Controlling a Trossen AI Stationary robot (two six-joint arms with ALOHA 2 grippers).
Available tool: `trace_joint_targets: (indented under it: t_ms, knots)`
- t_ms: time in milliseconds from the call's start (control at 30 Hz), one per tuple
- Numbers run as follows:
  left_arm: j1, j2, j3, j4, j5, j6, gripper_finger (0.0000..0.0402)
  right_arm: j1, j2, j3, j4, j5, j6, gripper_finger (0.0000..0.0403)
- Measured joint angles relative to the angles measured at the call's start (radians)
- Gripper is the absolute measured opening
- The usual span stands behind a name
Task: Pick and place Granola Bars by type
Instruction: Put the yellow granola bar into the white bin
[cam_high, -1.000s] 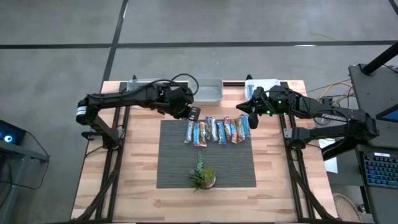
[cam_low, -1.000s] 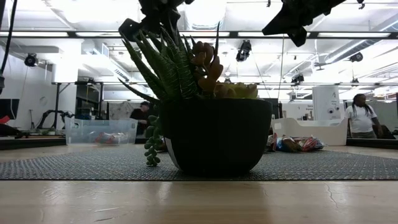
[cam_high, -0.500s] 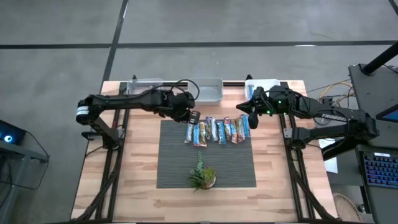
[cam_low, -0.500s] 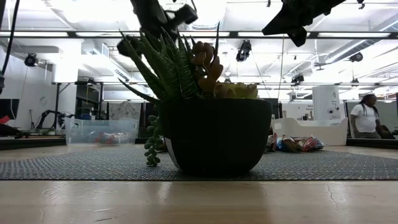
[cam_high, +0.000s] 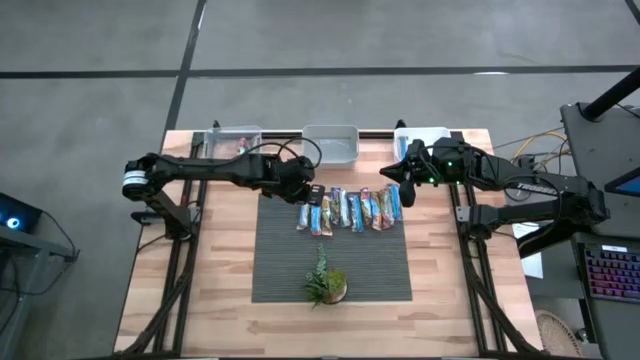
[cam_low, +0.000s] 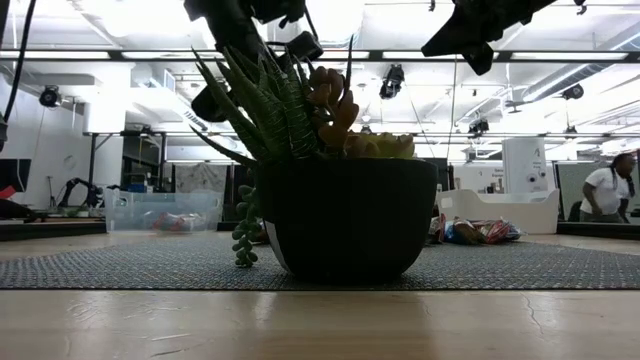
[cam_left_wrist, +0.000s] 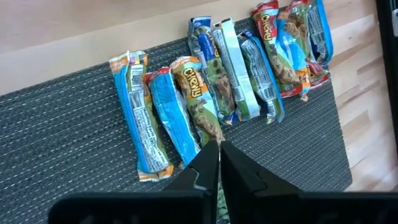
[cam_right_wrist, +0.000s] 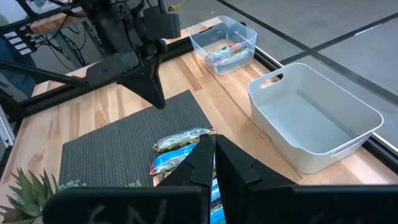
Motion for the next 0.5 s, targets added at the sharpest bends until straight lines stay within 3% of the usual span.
trace_joint_targets:
  t_ms: [500]
  knots:
    - [0.000, 0.000, 0.008, -0.007, 0.019, 0.046, 0.0000, 0.000, 0.000, 0.000, 0.000, 0.000, 0.000, 0.0008]
